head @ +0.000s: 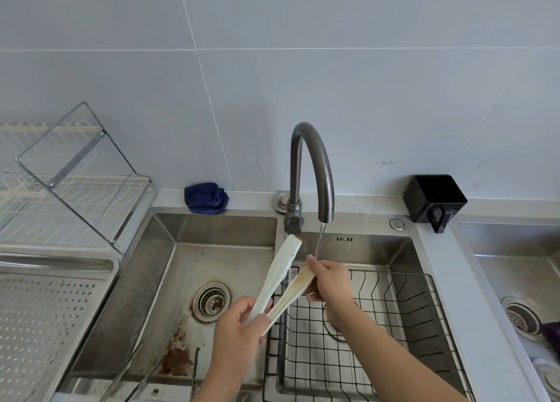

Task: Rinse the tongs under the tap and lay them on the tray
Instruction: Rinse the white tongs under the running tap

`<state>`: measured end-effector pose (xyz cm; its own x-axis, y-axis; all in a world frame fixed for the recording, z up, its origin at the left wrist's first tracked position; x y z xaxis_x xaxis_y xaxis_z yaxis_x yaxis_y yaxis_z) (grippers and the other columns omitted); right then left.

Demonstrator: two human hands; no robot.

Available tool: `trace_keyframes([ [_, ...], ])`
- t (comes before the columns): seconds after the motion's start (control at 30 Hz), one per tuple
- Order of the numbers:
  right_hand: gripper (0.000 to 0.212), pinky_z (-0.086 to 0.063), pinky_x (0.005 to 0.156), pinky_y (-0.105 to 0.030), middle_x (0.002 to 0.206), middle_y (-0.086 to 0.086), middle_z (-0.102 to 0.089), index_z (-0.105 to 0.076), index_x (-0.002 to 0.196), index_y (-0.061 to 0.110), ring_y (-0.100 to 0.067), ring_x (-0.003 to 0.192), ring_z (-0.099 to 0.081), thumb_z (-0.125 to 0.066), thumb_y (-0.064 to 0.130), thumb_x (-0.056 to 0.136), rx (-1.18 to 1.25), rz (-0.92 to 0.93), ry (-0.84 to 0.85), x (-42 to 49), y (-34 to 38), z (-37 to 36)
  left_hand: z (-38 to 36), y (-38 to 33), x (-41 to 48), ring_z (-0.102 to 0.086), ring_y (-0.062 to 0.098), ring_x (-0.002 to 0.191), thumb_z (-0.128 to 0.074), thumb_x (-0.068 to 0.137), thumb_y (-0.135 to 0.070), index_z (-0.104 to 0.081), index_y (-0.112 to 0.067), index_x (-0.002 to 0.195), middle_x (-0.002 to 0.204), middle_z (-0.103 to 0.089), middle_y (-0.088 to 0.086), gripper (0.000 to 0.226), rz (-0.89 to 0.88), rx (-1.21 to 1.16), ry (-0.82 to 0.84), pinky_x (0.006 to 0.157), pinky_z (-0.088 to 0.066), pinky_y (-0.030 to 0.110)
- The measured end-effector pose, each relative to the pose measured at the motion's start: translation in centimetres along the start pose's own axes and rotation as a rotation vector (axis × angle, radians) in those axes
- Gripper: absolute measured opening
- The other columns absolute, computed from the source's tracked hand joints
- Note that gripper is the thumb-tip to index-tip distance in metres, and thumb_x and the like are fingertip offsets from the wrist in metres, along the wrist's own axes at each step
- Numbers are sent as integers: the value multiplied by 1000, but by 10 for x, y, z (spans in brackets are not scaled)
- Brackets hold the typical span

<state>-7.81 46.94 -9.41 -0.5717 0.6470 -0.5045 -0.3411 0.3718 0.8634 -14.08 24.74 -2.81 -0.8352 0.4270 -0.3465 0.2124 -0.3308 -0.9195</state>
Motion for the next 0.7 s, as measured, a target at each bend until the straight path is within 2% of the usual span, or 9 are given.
trace_keyframes([
  [0.1, 37, -40, 37, -25, 65, -15, -74, -71, 78, 3, -17, 42, -58, -61, 30, 102, -2, 2, -69, 1, -4, 8, 0, -3, 1, -67, 29, 75, -68, 85, 1, -74, -19, 77, 84, -73, 7, 22, -26, 24, -15, 60, -58, 44],
  [0.17, 26, -39, 41, -25, 82, -14, -79, -74, 94, 2, -13, 43, -52, -57, 18, 103, 121, -41, 1, 0, -12, -2, 1, -4, 4, -65, 36, 77, -67, 84, 0, -73, -18, 78, 86, -72, 13, 21, -36, 59, -20, 62, -56, 54],
  [0.23, 21, -40, 49, -26, 99, -11, -81, -71, 112, 6, -11, 50, -51, -53, 8, 103, 233, -76, 89, -2, -15, -10, 3, -4, 6, -65, 37, 79, -68, 83, -1, -74, -20, 78, 87, -73, 13, 20, -35, 67, -24, 63, -55, 57],
  [0.3, 28, -42, 53, -26, 108, -9, -80, -66, 122, 12, -11, 55, -57, -54, 2, 98, 295, -98, 184, -4, -14, -17, 3, -6, 6, -65, 36, 80, -69, 82, -8, -75, -24, 79, 86, -74, 9, 17, -30, 49, -22, 64, -55, 57],
  [0.4, 50, -53, 52, -30, 102, -12, -80, -57, 122, 21, -20, 71, -75, -73, -2, 81, 67, -90, 260, -8, -12, -27, -1, -12, 3, -63, 38, 81, -68, 73, -26, -74, -26, 76, 86, -73, 12, 7, -35, 49, -28, 67, -55, 58],
  [0.47, 58, -59, 52, -33, 96, -19, -76, -55, 118, 18, -31, 76, -78, -80, -7, 72, -10, -85, 242, -6, -9, -30, -2, -10, 4, -64, 40, 82, -70, 75, -23, -74, -26, 77, 86, -72, 14, 5, -26, 50, -34, 68, -55, 58],
  [0.57, 43, -62, 54, -38, 91, -25, -77, -59, 116, 8, -37, 80, -79, -67, -13, 80, 72, -69, 215, 0, 1, -25, -2, -8, 5, -66, 36, 76, -69, 74, -23, -75, -27, 78, 87, -73, 14, 8, -15, 40, -28, 68, -55, 58],
  [0.63, 27, -62, 54, -38, 87, -22, -79, -63, 115, 5, -36, 74, -78, -59, -4, 89, 71, -48, 158, 6, 3, -15, -3, -9, 5, -64, 32, 72, -67, 68, -30, -74, -29, 78, 87, -73, 13, 12, -20, 44, -25, 66, -55, 55],
  [0.7, 19, -63, 56, -39, 89, -20, -79, -66, 114, 6, -34, 74, -78, -59, 7, 96, 81, -34, 114, 5, 1, -11, -4, -10, 7, -62, 34, 74, -66, 72, -27, -74, -33, 77, 84, -74, 7, 12, -32, 55, -23, 62, -54, 46],
])
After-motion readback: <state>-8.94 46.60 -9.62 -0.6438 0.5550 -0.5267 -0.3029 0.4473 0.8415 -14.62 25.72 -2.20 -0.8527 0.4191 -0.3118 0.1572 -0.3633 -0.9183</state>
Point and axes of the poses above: each hand's wrist, its own x-axis towards the middle knuckle, its own z-axis out of the back of the hand, y = z × x, the point moved 10 cm from there along x, towards the middle knuckle
